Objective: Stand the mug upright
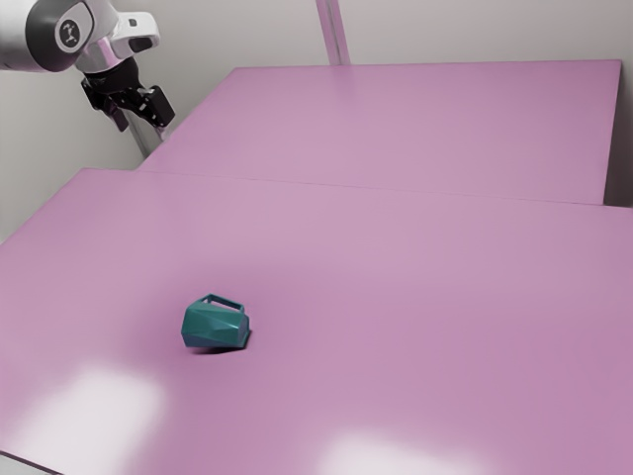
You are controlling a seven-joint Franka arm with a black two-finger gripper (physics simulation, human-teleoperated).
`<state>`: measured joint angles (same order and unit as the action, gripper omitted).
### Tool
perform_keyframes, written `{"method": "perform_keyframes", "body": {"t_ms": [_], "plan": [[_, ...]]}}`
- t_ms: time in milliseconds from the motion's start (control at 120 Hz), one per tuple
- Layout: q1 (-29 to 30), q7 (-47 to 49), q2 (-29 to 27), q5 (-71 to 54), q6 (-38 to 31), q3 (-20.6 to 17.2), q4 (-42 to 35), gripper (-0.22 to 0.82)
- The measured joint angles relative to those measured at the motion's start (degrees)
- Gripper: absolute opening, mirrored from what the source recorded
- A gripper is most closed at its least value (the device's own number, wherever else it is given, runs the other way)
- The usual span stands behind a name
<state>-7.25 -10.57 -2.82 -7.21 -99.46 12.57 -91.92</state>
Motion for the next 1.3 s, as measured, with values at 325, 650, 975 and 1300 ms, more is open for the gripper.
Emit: {"method": "perform_keyframes", "body": {"t_ms": [325,650,975,1300], "plan": [[-0.4,-1.2,-0.7,0.0,-1.1,1.2,-3.3,0.6],[2.9,-0.8,-0.4,8.5,-2.3,3.1,-12.1,0.6],[12.7,0.0,3.2,23.2,-2.2,4.0,-22.9,0.6],[11.7,-0.1,12.4,34.4,-2.0,3.9,-24.6,0.6]]}}
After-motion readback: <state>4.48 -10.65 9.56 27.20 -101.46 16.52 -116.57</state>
